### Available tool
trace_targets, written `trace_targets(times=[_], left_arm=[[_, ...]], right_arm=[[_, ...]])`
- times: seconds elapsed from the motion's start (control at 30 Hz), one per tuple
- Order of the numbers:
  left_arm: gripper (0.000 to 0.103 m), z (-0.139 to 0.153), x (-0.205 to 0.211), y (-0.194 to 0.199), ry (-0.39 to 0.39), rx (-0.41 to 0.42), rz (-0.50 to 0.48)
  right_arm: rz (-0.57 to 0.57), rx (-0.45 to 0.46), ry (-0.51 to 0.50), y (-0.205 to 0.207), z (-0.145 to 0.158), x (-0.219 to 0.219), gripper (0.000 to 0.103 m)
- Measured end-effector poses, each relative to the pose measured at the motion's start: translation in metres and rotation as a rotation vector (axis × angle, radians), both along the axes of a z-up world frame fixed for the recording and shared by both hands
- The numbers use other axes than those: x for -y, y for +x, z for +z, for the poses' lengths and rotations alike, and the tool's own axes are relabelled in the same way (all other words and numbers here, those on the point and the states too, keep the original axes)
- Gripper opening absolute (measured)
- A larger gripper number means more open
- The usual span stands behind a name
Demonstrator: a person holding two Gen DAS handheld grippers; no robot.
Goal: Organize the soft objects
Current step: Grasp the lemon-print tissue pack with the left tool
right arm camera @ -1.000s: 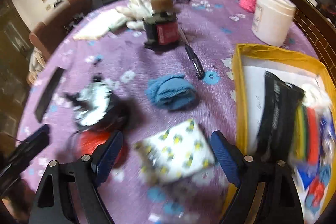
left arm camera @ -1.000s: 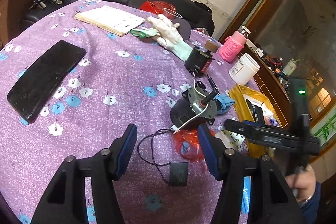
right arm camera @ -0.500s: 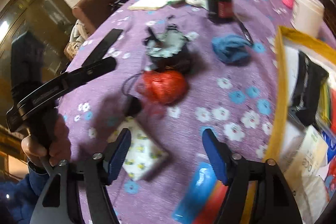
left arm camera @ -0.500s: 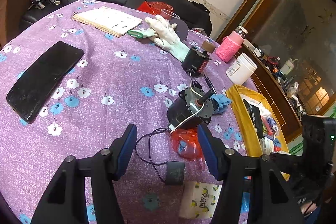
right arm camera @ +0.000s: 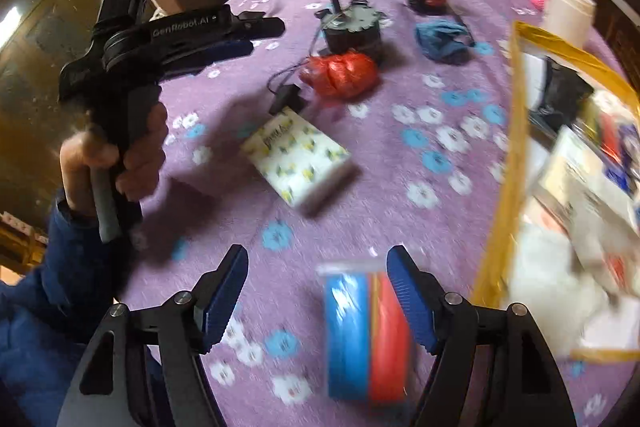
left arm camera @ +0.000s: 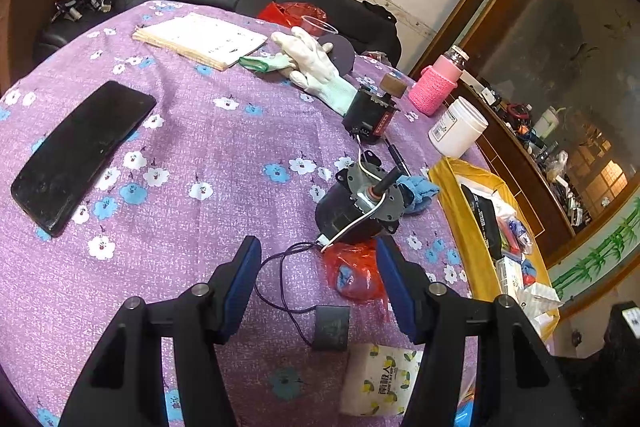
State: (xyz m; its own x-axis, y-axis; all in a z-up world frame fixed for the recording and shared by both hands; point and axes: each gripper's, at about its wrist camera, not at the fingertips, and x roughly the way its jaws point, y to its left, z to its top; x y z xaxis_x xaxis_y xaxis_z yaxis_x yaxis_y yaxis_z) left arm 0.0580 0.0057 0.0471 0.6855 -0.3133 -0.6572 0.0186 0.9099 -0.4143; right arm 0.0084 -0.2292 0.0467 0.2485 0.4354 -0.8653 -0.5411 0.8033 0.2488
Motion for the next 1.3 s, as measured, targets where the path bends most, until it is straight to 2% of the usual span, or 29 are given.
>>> trace_targets(times=[0.13, 0.2, 0.27, 0.3, 0.37, 0.4, 0.47, 0.6, 0.73, 0.77, 0.83, 0.9, 0.97, 1.03, 1.13, 1.2, 1.27, 1.3], left_arm=[[0.059, 0.003, 0.01, -0.002, 0.019, 0.014, -0.054], [0.06, 0.007, 0.02, -0.005, 0.059, 0.019, -0.104], [0.072, 0.013, 0.03, -0.013, 0.11, 0.042, -0.157], [0.075, 0.016, 0.033, -0.016, 0.123, 0.048, -0.181], [0.08, 0.022, 0.041, -0.026, 0.161, 0.066, -0.248], [0.08, 0.024, 0.044, -0.031, 0.192, 0.076, -0.277], [0.085, 0.026, 0.056, -0.045, 0.291, 0.1, -0.388], [0.087, 0.016, 0.079, -0.071, 0.514, 0.153, -0.598], [0.086, 0.001, 0.1, -0.087, 0.79, 0.24, -0.795], [0.086, 0.001, 0.103, -0.088, 0.819, 0.251, -0.831], [0.086, 0.001, 0.109, -0.087, 0.82, 0.225, -0.978], [0.086, -0.001, 0.116, -0.082, 0.826, 0.218, -1.042], [0.086, -0.006, 0.124, -0.069, 0.793, 0.149, -1.087], [0.086, -0.014, 0.13, -0.06, 0.816, 0.133, -1.099], [0.086, -0.026, 0.133, -0.047, 0.793, 0.068, -1.097], [0.081, -0.034, 0.132, -0.042, 0.779, 0.034, -1.08], [0.067, -0.032, 0.128, -0.042, 0.708, 0.018, -1.053], [0.066, -0.032, 0.125, -0.043, 0.69, 0.014, -1.033]], right_arm=[[-0.007, 0.014, -0.109, -0.019, -0.014, 0.008, 0.077], [-0.001, 0.016, -0.145, -0.021, -0.025, 0.003, 0.077], [0.001, 0.036, -0.202, -0.023, -0.037, -0.004, 0.077], [-0.007, 0.055, -0.213, -0.023, -0.04, -0.006, 0.077], [-0.025, 0.096, -0.184, -0.023, -0.04, -0.009, 0.066], [-0.037, 0.112, -0.18, -0.024, -0.038, -0.009, 0.047], [-0.054, 0.113, -0.129, -0.023, -0.034, -0.005, 0.047], [-0.057, 0.12, -0.065, -0.026, -0.027, 0.003, 0.047], [-0.069, 0.089, -0.01, -0.023, -0.033, 0.014, 0.047], [-0.078, 0.083, -0.002, -0.022, -0.035, 0.018, 0.047], [-0.086, 0.075, 0.015, -0.021, -0.039, 0.017, 0.047], [-0.096, 0.066, 0.042, -0.019, -0.039, 0.022, 0.047], [-0.105, 0.06, 0.059, -0.021, -0.039, 0.025, 0.047], [-0.106, 0.055, 0.073, -0.021, -0.038, 0.029, 0.047], [-0.106, 0.052, 0.086, -0.021, -0.039, 0.031, 0.047], [-0.105, 0.05, 0.094, -0.021, -0.038, 0.032, 0.047], [-0.108, 0.048, 0.1, -0.02, -0.038, 0.033, 0.047], [-0.109, 0.048, 0.102, -0.02, -0.038, 0.033, 0.047]])
